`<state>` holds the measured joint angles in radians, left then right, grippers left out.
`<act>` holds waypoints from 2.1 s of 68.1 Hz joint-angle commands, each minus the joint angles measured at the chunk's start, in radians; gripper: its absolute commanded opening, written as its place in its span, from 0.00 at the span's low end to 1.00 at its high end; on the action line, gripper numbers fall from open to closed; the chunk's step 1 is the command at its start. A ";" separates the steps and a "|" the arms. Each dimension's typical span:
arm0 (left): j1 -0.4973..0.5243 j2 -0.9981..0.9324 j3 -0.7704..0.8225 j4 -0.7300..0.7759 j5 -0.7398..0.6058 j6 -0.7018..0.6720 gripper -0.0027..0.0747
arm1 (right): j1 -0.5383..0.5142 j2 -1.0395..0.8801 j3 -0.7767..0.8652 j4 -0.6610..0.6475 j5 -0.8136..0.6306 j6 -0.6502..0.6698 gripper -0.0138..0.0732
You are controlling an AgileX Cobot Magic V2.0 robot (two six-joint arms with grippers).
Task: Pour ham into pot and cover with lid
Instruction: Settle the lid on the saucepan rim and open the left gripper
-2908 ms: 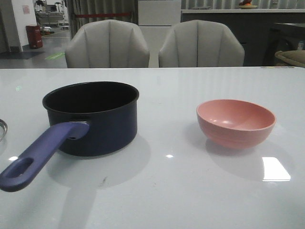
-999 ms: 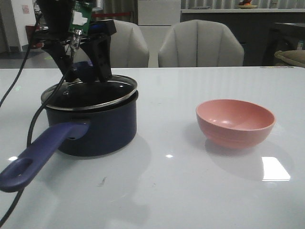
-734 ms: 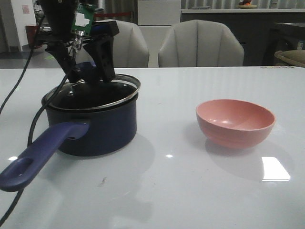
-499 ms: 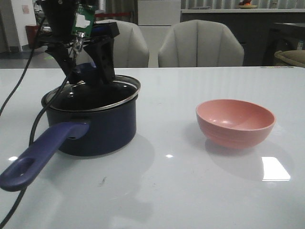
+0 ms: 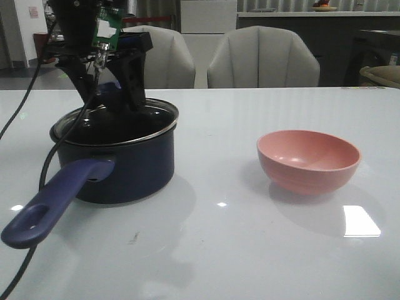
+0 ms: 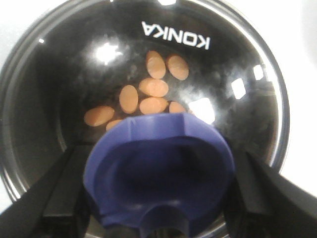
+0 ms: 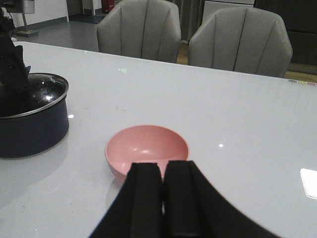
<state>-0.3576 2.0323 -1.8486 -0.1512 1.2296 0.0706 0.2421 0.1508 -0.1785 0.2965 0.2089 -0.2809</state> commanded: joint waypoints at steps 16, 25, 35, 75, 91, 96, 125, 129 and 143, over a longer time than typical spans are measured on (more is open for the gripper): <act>-0.007 -0.055 -0.031 0.037 0.039 -0.002 0.47 | 0.001 0.007 -0.027 0.000 -0.078 -0.009 0.34; -0.007 -0.055 -0.031 0.053 0.041 -0.002 0.47 | 0.001 0.007 -0.027 0.000 -0.078 -0.009 0.34; -0.007 -0.055 -0.031 0.053 0.040 -0.002 0.54 | 0.001 0.007 -0.027 0.000 -0.078 -0.009 0.34; -0.007 -0.108 -0.128 0.049 0.040 -0.002 0.84 | 0.001 0.007 -0.027 0.000 -0.078 -0.009 0.34; -0.002 -0.237 -0.095 0.051 0.040 -0.002 0.84 | 0.001 0.007 -0.027 0.000 -0.078 -0.009 0.34; -0.002 -0.291 -0.048 0.054 0.030 -0.002 0.84 | 0.001 0.007 -0.027 0.000 -0.078 -0.009 0.34; -0.002 -0.776 0.523 0.078 -0.334 -0.002 0.84 | 0.001 0.007 -0.027 0.000 -0.078 -0.009 0.34; -0.002 -0.858 0.611 0.078 -0.406 -0.002 0.84 | 0.001 0.007 -0.027 0.000 -0.078 -0.009 0.34; -0.002 -1.140 0.878 0.078 -0.572 -0.002 0.84 | 0.001 0.007 -0.027 0.000 -0.078 -0.009 0.34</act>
<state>-0.3617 1.0236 -1.0403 -0.0687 0.7924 0.0706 0.2421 0.1508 -0.1785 0.2965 0.2089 -0.2809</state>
